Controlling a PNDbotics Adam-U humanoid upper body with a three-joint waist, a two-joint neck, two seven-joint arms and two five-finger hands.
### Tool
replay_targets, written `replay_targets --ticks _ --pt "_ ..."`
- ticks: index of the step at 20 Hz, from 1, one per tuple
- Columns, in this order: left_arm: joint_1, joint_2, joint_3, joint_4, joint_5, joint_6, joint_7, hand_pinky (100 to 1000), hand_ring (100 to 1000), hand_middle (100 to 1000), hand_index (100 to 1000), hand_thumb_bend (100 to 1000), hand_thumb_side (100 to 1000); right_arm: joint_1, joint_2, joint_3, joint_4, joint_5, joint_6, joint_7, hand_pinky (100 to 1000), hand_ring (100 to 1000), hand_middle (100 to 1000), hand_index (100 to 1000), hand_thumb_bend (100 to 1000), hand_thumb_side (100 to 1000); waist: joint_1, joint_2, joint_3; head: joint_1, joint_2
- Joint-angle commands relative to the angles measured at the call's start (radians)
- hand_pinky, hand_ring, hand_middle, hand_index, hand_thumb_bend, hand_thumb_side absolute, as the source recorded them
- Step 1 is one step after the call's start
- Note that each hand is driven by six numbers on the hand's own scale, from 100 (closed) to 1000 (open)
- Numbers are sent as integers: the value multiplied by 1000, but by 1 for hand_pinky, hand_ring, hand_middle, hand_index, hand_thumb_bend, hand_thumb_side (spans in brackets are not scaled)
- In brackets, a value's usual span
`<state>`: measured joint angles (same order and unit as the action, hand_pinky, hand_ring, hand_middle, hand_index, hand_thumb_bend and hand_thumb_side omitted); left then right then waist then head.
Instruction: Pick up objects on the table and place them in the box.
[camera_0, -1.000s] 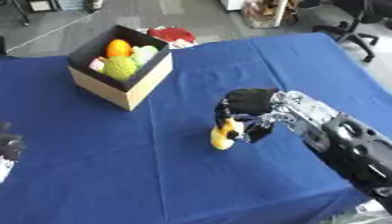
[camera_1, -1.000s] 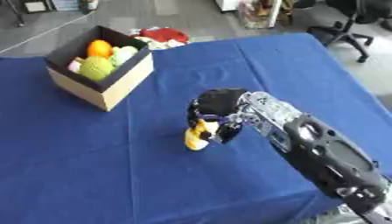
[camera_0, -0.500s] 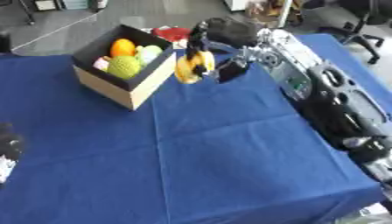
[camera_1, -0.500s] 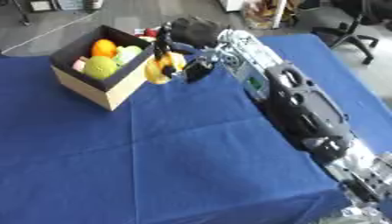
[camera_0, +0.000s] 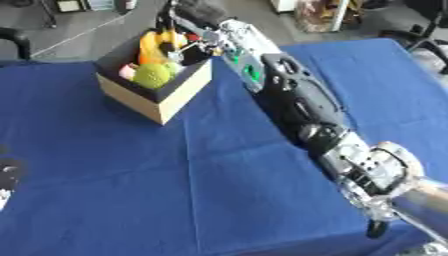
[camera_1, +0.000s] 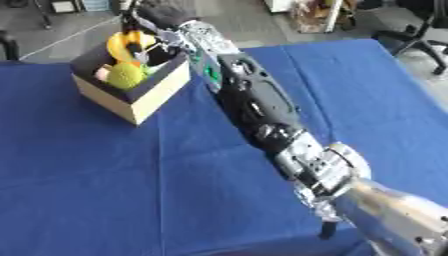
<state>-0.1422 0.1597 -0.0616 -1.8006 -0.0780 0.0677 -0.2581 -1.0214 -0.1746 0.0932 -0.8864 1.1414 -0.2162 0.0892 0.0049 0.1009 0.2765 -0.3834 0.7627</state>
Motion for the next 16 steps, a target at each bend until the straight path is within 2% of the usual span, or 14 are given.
replay_targets --ticks 1,3,5,7,8,9,10,11,14,16 --pt "-24 2 -10 -25 9 -2 -13 784 669 642 846 420 512 -42 17 -73 87 125 90 -118 772 546 442 482 129 100 13 12 20 -27 -21" --pt "-30 2 -11 -27 11 -2 -15 783 669 641 846 420 512 -50 18 -105 121 181 182 -210 770 551 457 515 143 100 9 19 39 -33 -27" --pt "-33 3 -11 -28 10 -1 -15 783 669 640 846 421 512 -52 17 -122 149 220 268 -288 777 582 516 610 173 100 6 24 47 -34 -31" --pt "-34 5 -11 -28 10 0 -15 783 669 640 846 420 512 -50 15 -131 176 243 341 -328 791 640 617 741 239 100 2 26 50 -33 -32" --pt "-35 5 -11 -28 10 0 -14 783 669 640 846 420 511 -48 14 -133 189 248 367 -332 808 691 690 812 309 100 1 26 51 -32 -33" --pt "-35 6 -10 -29 10 0 -14 783 669 640 846 420 511 -48 13 -133 200 251 382 -327 824 734 754 882 398 100 -1 26 51 -32 -35" --pt "-35 6 -10 -29 10 1 -14 783 669 640 846 420 512 -47 12 -132 205 250 385 -319 840 762 798 921 455 151 -2 26 51 -30 -36" --pt "-35 6 -10 -29 10 1 -14 783 669 640 846 420 512 -47 11 -132 207 248 383 -311 864 801 850 960 509 252 -3 26 50 -29 -36" --pt "-36 6 -9 -29 9 1 -13 783 668 639 846 420 511 -45 7 -132 198 227 361 -294 888 839 892 980 560 365 -5 25 48 -26 -38" --pt "-36 7 -8 -29 8 1 -12 784 668 639 846 421 511 -45 4 -133 179 203 350 -305 889 832 888 979 516 392 -6 25 46 -25 -39"
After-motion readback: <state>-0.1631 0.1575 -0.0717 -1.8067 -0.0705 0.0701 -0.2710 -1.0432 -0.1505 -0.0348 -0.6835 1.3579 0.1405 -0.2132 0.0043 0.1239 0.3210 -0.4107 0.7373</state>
